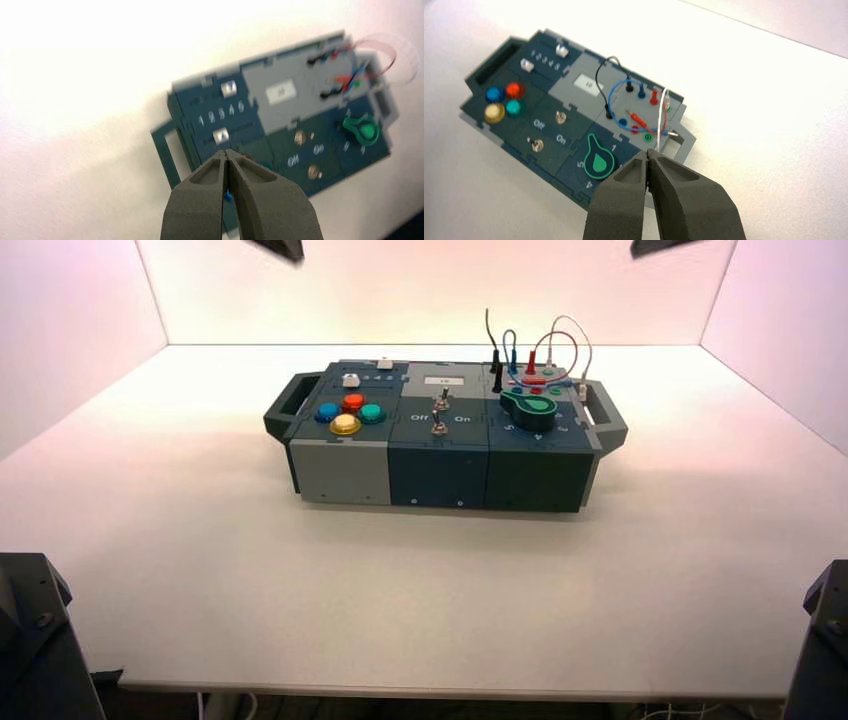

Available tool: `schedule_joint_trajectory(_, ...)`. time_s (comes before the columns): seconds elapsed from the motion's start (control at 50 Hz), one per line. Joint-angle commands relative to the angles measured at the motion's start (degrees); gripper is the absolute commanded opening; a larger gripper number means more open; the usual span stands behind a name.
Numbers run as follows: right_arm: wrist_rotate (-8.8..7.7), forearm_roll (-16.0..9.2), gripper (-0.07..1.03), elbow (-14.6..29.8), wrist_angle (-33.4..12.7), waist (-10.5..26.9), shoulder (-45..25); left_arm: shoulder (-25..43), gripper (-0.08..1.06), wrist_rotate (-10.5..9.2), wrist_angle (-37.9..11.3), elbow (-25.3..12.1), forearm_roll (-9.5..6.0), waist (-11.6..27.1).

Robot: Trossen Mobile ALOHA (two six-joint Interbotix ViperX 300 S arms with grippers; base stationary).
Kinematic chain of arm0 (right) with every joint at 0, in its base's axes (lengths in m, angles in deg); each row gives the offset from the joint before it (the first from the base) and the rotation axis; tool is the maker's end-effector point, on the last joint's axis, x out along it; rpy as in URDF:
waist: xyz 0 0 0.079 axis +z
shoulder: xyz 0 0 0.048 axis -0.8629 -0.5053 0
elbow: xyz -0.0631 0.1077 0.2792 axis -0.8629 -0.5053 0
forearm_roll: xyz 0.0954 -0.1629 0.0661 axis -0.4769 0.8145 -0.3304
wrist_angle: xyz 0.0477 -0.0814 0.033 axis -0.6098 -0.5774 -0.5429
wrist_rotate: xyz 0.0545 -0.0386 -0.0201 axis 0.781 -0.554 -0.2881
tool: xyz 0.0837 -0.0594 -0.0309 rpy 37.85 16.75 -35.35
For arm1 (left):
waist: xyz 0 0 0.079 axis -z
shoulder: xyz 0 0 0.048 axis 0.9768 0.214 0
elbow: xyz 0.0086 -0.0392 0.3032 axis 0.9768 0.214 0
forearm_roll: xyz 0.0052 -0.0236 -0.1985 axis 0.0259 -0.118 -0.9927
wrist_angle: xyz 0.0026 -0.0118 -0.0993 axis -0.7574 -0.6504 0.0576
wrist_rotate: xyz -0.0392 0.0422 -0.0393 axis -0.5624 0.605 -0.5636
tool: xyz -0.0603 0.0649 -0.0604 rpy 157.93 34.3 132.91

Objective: Move the box to the left.

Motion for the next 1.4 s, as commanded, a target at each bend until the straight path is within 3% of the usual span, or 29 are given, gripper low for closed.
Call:
schedule_joint_trajectory(0.02, 1.93, -0.4, -0.02, 1.3, -0.2, -0.4, 2.5, -4.7, -0.03, -2.20, 1.4, -0.1, -0.70, -0.4)
schedule_joint_trajectory(0.1, 2.90, -0.4, -0.02, 1.8, -0.5, -0.7, 3.3, -5.4, -0.03, -2.02, 0.5, -0.4, -0.44, -0.4)
schedule_joint_trajectory(0.24, 4.83, -0.4, -0.02, 3.0, -3.9, -3.2, 3.3, -4.7, -0.03, -1.05, -5.3, -1.3, -0.35, -0.6)
schedule_joint_trajectory(0.48, 11.16, 0.7, -0.02, 5.7, -14.5, -10.2, 2.5, -3.8, -0.02, -1.85, -10.2, -1.4, 0.53, -0.6)
schedule_joint_trajectory(0.54, 11.69, 1.1, -0.02, 6.1, -15.5, -10.5, 2.5, -3.8, -0.02, -1.85, -10.6, -1.4, 0.70, -0.6)
schedule_joint_trajectory(0.62, 13.54, 5.4, -0.02, 8.9, -21.4, -11.6, -0.5, -3.0, -0.02, -1.85, -11.8, -1.1, 2.11, -0.6)
schedule_joint_trajectory(0.68, 15.12, 7.9, -0.02, 10.0, -23.5, -11.6, -2.5, -2.5, -0.02, -2.37, -12.4, -1.0, 2.72, -0.4)
schedule_joint_trajectory(0.74, 16.87, 10.5, -0.02, 10.9, -24.8, -11.6, -4.4, -2.0, -0.02, -3.69, -13.0, -0.8, 3.96, -0.3)
schedule_joint_trajectory(0.8, 18.54, 13.4, -0.02, 11.3, -25.1, -11.6, -5.7, -1.8, -0.02, -5.80, -13.2, -0.6, 6.50, 0.3)
schedule_joint_trajectory(0.88, 21.36, 17.1, -0.02, 11.5, -24.3, -11.5, -6.2, -1.5, -0.02, -10.37, -13.1, -0.6, 12.48, 1.3)
schedule_joint_trajectory(0.92, 23.03, 19.2, -0.02, 11.5, -23.7, -11.5, -6.2, -1.5, -0.02, -13.71, -13.1, -0.8, 16.61, 2.1)
schedule_joint_trajectory(1.0, 24.79, 21.3, -0.02, 11.5, -23.6, -11.5, -6.3, -1.4, -0.02, -18.81, -13.2, -1.0, 21.71, 3.8)
schedule_joint_trajectory(1.06, 24.87, 21.4, -0.02, 11.5, -23.5, -11.5, -6.7, -1.2, -0.02, -20.39, -13.2, -1.1, 22.59, 4.7)
schedule_joint_trajectory(1.24, 25.22, 21.0, -0.02, 11.1, -22.0, -11.6, -9.5, 2.0, 0.02, -22.50, -12.5, -1.2, 20.74, 6.7)
schedule_joint_trajectory(1.26, 25.22, 21.0, -0.02, 11.1, -21.9, -11.6, -9.7, 2.3, 0.04, -22.59, -12.5, -1.2, 20.74, 6.8)
schedule_joint_trajectory(1.3, 25.22, 20.9, -0.01, 11.0, -21.6, -11.6, -10.4, 3.8, 0.19, -23.38, -12.3, -1.1, 20.65, 7.1)
schedule_joint_trajectory(1.4, 25.22, 20.9, 0.04, 10.5, -20.6, -11.5, -10.9, 5.5, 0.31, -23.82, -12.2, -0.9, 20.65, 7.3)
